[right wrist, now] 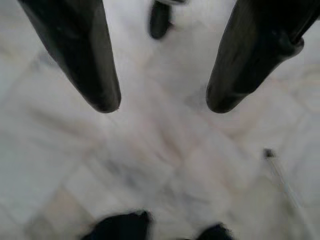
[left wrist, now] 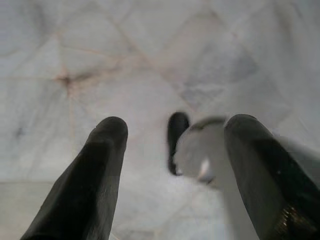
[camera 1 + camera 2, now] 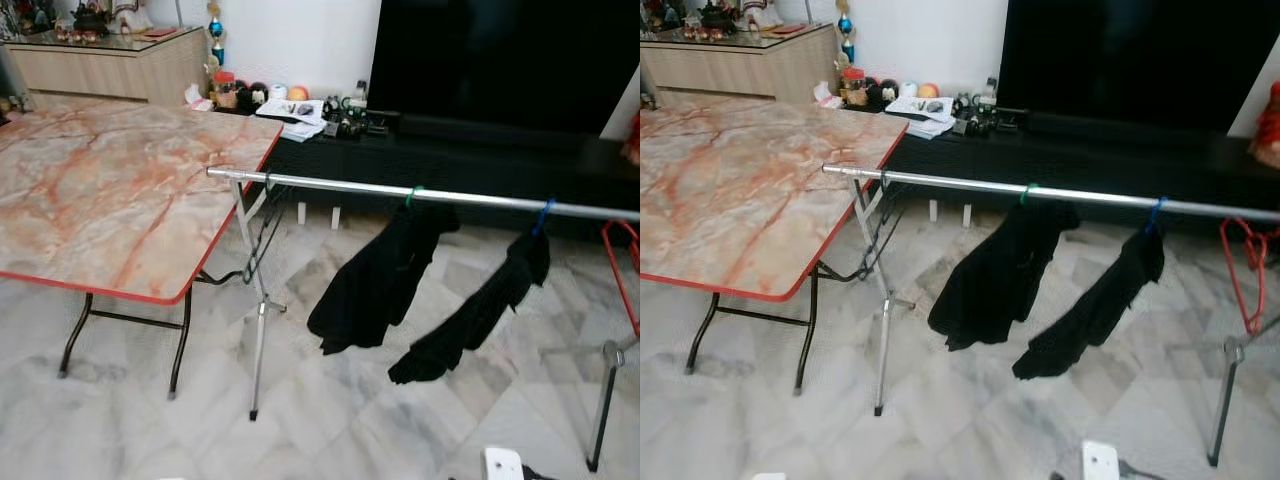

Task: Hang hanger

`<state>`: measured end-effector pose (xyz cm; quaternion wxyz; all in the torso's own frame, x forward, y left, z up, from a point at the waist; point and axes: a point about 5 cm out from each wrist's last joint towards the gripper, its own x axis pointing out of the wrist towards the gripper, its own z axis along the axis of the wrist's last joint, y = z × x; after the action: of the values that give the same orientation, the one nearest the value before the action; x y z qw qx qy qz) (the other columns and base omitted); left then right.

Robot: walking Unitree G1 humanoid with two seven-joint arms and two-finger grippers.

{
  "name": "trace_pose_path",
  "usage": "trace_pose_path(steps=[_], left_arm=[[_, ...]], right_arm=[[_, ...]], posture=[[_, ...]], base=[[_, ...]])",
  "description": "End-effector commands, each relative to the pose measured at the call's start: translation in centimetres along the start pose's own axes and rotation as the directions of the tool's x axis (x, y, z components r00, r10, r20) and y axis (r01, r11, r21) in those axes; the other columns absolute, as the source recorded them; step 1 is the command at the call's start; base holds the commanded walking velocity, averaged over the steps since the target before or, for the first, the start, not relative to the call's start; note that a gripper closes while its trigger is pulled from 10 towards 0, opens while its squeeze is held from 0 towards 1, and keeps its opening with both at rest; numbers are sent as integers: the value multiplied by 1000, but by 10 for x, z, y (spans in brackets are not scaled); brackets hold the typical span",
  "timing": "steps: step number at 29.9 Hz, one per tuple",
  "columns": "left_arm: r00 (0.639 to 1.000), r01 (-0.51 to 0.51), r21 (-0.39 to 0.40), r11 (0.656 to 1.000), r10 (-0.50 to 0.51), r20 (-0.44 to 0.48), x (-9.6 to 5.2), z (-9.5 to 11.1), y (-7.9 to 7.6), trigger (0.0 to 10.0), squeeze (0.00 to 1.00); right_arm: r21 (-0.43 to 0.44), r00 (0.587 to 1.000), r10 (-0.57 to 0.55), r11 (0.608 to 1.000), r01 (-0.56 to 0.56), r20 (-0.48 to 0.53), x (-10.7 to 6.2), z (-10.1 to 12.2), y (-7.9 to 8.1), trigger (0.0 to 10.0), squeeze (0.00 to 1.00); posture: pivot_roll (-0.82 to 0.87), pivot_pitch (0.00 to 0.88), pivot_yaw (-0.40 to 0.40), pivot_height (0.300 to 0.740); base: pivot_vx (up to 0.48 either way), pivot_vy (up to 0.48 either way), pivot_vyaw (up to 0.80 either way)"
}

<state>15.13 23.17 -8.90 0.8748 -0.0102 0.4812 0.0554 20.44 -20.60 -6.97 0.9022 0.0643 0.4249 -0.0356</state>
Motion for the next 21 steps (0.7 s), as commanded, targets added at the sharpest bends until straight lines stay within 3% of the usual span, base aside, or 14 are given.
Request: trace_pose_path(steps=[1, 8, 21], left_arm=[[1000, 17, -2, 1000, -17, -5, 1, 0, -7, 10000, 0], [1000, 6, -33, 999, -6, 21, 4, 12, -8, 10000, 0], [1000, -17, -38, 999, 17, 9, 4, 14, -4, 10000, 0]], right_arm=[[9, 1000, -32, 999, 32, 1, -2, 0, -10, 10000, 0], [68, 999, -45, 997, 42, 30, 1, 11, -6, 10000, 0], [125, 998, -58, 991, 54, 32, 2, 12, -1, 10000, 0]], posture=[[136, 0, -33, 740], [151, 0, -41, 740], [164, 0, -27, 740]], base=[[368, 0, 0], [368, 0, 0], [366, 0, 0]])
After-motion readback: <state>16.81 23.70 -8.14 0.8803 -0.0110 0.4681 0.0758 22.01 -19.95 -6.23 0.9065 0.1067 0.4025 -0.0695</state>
